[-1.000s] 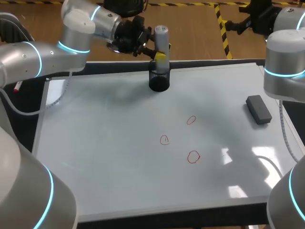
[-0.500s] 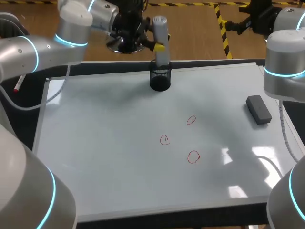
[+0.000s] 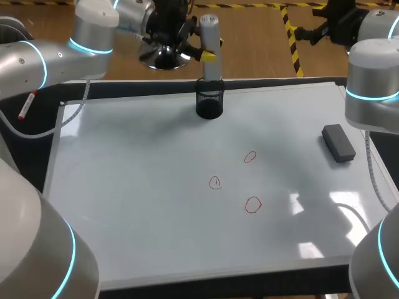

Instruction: Pick up the inspection probe, press it on each red-marked spot on the whiteboard one by one, put down the probe, pick up the eraser, and wipe off all the red marks.

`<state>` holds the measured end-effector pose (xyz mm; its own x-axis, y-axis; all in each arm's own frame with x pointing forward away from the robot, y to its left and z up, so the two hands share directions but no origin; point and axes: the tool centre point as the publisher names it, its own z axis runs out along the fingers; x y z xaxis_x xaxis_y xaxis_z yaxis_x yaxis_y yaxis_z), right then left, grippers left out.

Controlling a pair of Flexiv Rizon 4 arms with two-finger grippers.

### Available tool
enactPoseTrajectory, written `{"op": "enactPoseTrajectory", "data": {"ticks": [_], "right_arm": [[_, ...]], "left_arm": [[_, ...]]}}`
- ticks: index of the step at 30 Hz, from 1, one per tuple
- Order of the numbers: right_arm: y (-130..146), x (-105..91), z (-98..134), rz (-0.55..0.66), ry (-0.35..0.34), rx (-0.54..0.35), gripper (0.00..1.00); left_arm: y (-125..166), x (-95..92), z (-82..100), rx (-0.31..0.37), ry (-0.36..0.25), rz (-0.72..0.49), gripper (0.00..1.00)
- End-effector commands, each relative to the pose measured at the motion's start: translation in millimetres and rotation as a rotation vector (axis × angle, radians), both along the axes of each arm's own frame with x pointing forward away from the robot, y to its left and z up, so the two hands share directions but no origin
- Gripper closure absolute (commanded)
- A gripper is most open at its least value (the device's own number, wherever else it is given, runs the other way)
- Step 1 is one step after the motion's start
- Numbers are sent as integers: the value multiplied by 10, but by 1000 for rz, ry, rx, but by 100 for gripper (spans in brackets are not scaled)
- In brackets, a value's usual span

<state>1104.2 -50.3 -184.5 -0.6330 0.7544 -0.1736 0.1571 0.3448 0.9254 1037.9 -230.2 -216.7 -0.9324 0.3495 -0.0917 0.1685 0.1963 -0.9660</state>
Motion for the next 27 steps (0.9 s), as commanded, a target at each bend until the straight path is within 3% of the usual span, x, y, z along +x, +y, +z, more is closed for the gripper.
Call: {"op": "enactPoseTrajectory", "data": {"ticks": [1, 15, 27], "right_arm": [[0, 0, 0, 0, 0, 0, 0], [0, 0, 0, 0, 0, 0, 0], [0, 0, 0, 0, 0, 0, 0]], "left_arm": [[33, -20, 86, 9, -12, -4, 100], [90, -29, 287, 37, 10, 10, 100], [90, -29, 287, 37, 10, 10, 100]]}}
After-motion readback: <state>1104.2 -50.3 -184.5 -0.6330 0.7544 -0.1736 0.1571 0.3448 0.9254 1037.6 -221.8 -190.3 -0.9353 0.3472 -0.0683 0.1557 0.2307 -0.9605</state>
